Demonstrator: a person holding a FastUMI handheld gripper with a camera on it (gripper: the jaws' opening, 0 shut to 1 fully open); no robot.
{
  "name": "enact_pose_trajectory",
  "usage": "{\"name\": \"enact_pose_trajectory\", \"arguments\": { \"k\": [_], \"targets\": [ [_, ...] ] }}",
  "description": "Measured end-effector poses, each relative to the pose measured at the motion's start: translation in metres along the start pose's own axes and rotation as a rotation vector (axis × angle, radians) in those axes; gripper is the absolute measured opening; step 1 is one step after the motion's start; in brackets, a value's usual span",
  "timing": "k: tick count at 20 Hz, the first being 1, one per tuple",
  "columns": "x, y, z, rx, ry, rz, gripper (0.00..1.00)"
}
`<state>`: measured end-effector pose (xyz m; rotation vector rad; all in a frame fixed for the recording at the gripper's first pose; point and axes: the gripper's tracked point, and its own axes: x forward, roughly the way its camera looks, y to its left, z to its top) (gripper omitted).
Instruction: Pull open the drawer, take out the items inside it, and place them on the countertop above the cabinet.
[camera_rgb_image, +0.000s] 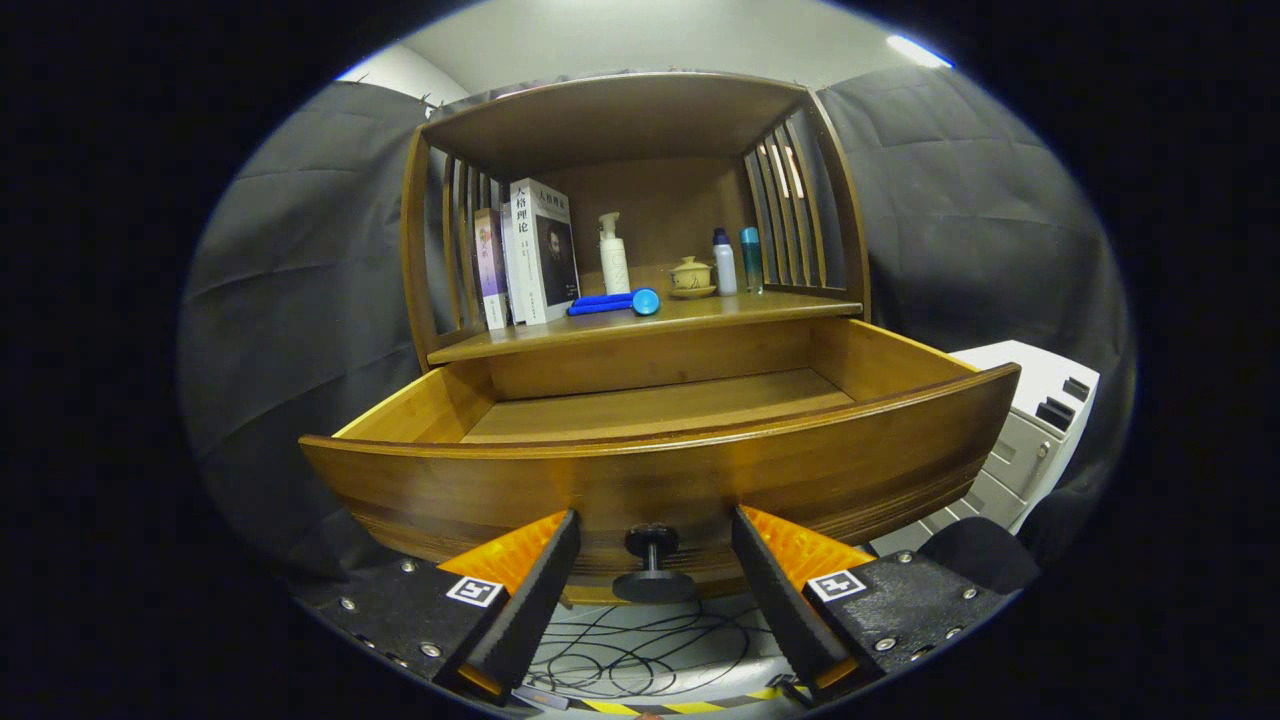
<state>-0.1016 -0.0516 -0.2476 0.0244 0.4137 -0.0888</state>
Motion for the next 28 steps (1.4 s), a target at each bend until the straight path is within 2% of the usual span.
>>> {"name": "enact_pose_trajectory", "arguments": {
  "k": [11,21,28],
  "targets": [
    [0.038,0.001,0.015,-0.016,-0.001,0.038,0.95],
    [0.108,0.003,0.049,0.048,-0.060,0.043,0.93],
    [0.154,0.004,0.059,0.002,-0.092,0.039,0.92]
  ]
}}
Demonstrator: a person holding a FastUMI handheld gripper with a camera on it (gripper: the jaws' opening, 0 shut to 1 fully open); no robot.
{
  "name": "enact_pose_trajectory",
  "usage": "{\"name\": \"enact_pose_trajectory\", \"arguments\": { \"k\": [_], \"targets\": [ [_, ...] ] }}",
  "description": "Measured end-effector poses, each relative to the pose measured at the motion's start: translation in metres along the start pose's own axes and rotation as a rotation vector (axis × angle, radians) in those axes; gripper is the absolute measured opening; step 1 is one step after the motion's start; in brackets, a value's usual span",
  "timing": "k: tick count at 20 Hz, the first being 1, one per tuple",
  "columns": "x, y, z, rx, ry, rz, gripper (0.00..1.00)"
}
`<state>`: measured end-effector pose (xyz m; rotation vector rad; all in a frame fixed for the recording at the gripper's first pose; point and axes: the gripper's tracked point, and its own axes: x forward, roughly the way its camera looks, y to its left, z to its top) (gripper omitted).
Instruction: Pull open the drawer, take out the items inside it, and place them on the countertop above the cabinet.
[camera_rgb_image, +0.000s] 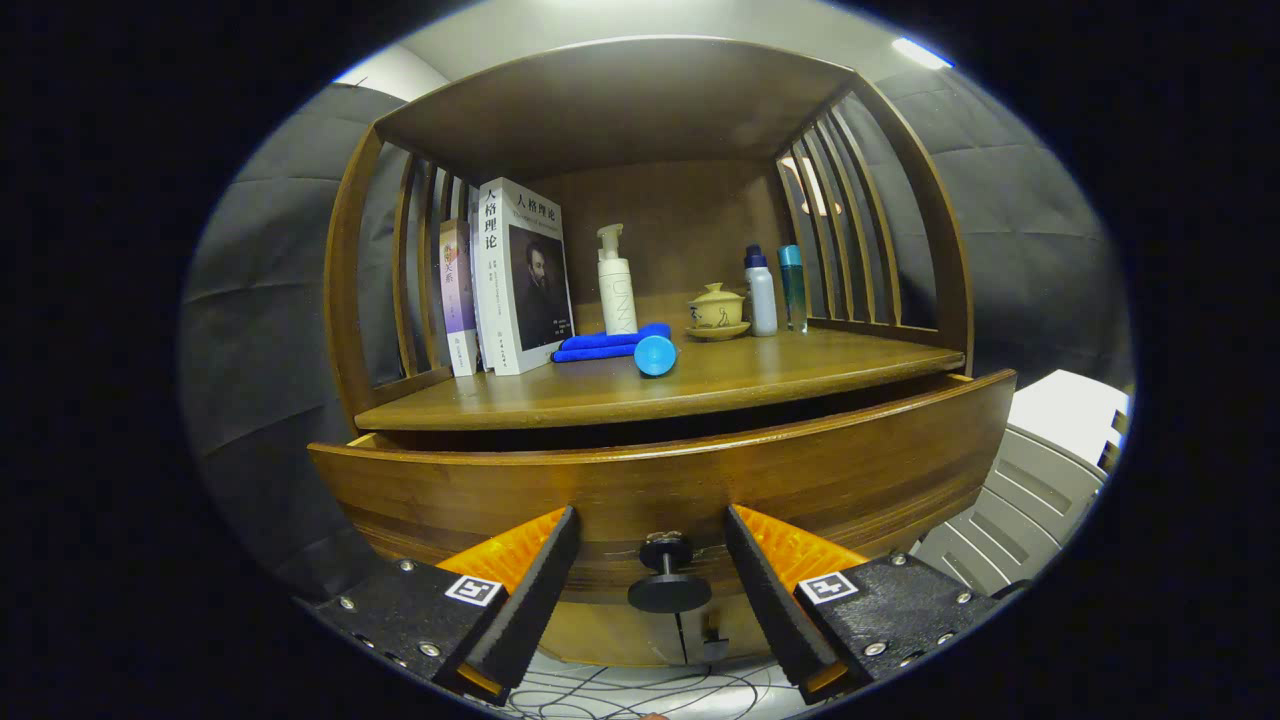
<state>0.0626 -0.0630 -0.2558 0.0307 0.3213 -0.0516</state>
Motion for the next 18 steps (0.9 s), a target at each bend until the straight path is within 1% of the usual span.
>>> {"name": "enact_pose_trajectory", "arguments": {
  "k": [8,11,14,16,18],
  "targets": [
    [0.036,0.001,0.005,0.002,-0.005,0.001,0.92],
    [0.043,-0.001,0.007,-0.001,-0.015,-0.013,0.93],
    [0.039,0.001,0.006,0.012,-0.010,0.006,0.93],
    [0.027,-0.002,0.014,0.002,0.005,0.028,0.93],
    [0.003,-0.018,0.038,0.017,-0.017,-0.003,0.93]
  ]
}}
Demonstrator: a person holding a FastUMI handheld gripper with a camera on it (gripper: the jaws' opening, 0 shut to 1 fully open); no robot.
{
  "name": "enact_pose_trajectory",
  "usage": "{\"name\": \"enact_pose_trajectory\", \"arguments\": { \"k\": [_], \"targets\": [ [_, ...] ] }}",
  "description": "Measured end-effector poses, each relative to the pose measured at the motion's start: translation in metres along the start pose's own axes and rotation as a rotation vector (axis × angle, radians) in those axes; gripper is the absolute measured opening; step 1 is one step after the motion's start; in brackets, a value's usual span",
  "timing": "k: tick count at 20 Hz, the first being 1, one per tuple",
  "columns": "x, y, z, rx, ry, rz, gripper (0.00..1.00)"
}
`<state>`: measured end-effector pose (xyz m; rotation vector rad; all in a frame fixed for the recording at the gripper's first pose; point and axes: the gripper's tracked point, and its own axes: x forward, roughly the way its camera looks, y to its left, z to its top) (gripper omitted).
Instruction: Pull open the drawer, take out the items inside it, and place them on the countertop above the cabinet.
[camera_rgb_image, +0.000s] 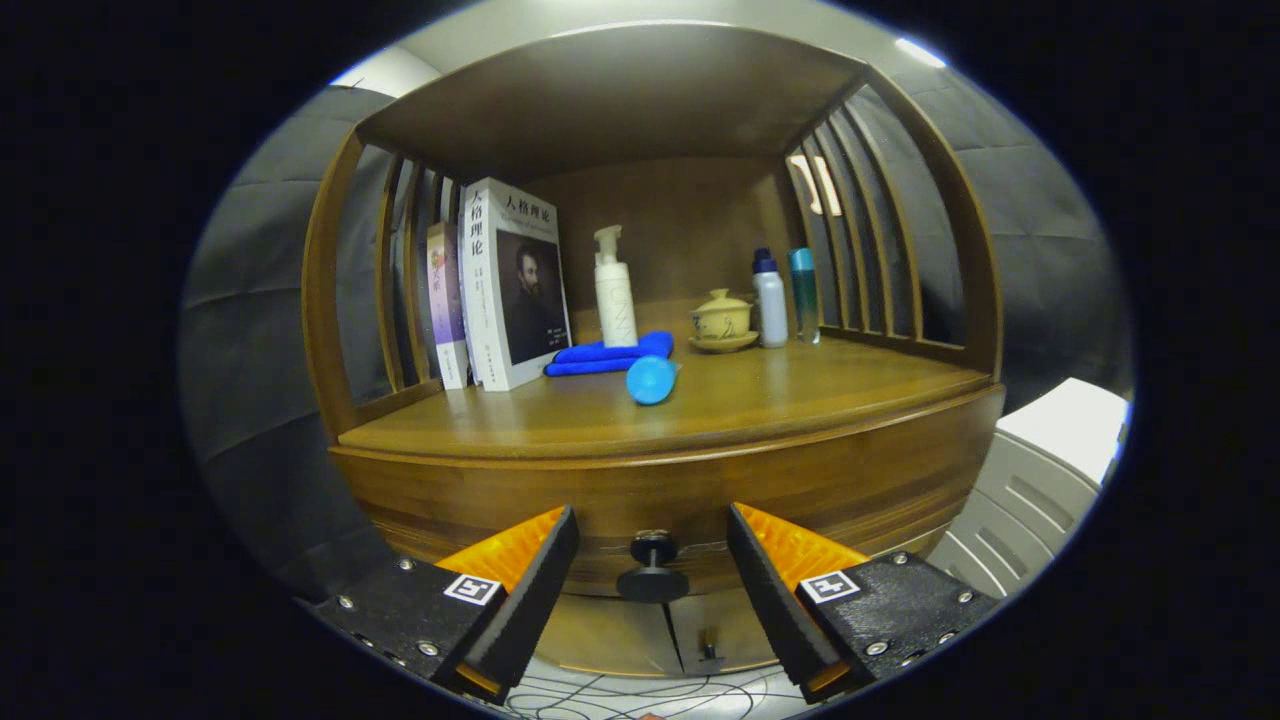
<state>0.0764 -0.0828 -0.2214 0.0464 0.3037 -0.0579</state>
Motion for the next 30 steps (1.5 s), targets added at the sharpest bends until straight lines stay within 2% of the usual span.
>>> {"name": "enact_pose_trajectory", "arguments": {
  "k": [2,7,10,12,16,21,30],
  "targets": [
    [-0.022,-0.004,0.035,0.019,-0.037,-0.004,0.93],
    [-0.059,-0.008,0.123,-0.108,-0.094,-0.011,0.93],
    [-0.081,0.002,0.164,-0.145,-0.129,0.013,0.93],
    [-0.097,-0.001,0.182,-0.148,-0.147,-0.012,0.94],
    [-0.124,0.007,0.201,-0.116,-0.203,-0.003,0.93],
    [-0.142,0.007,0.208,-0.253,-0.240,-0.073,0.94],
    [-0.150,0.032,0.206,-0.287,-0.255,-0.041,0.95]
  ]
}}
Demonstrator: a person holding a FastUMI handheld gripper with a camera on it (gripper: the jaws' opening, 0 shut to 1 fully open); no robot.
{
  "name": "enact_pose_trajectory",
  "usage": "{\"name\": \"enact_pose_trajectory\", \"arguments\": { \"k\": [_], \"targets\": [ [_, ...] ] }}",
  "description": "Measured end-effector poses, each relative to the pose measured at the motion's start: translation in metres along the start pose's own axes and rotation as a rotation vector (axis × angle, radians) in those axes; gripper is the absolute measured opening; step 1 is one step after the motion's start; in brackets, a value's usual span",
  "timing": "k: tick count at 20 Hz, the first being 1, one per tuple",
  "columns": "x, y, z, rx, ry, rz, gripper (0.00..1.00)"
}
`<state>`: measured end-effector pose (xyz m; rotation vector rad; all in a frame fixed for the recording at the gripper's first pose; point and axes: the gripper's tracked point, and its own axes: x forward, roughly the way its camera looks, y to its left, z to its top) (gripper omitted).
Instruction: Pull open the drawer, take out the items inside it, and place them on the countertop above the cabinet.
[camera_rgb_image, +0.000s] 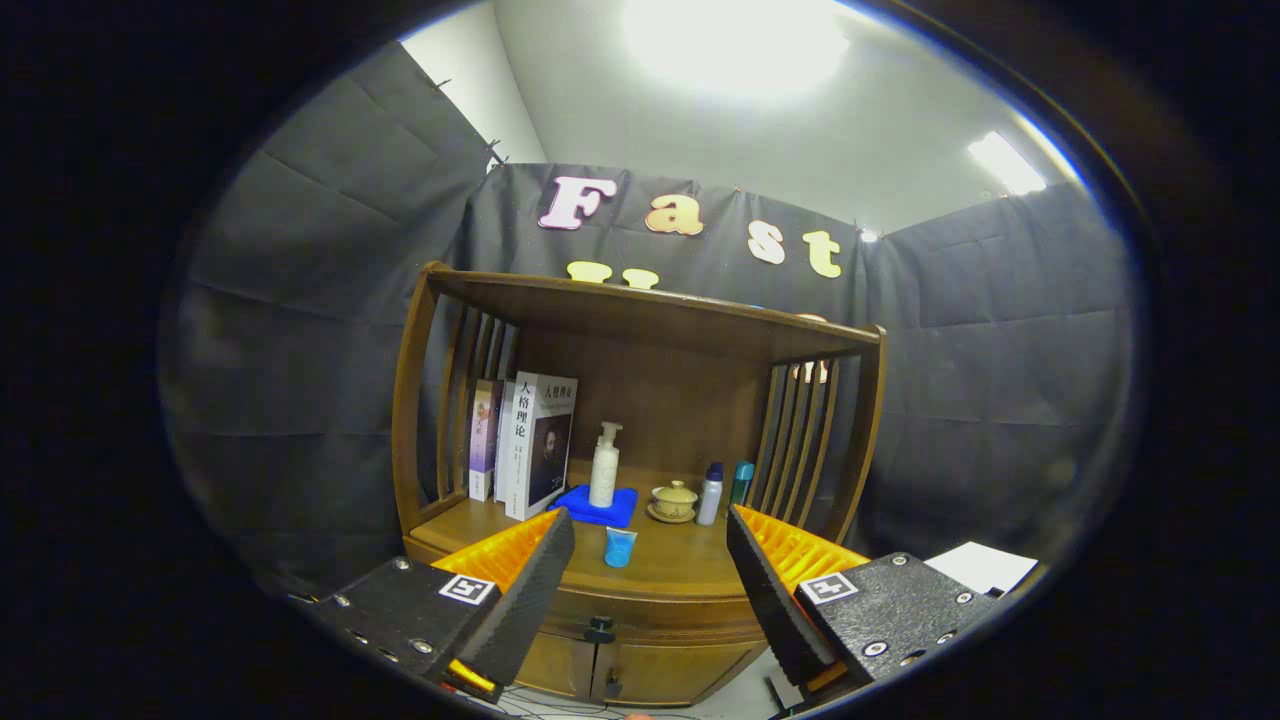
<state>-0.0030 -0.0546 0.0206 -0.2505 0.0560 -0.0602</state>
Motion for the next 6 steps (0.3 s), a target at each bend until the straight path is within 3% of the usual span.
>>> {"name": "enact_pose_trajectory", "arguments": {
  "k": [6],
  "targets": [
    [-0.0020,0.0095,0.0014,0.043,-0.005,0.038,0.95]
  ]
}}
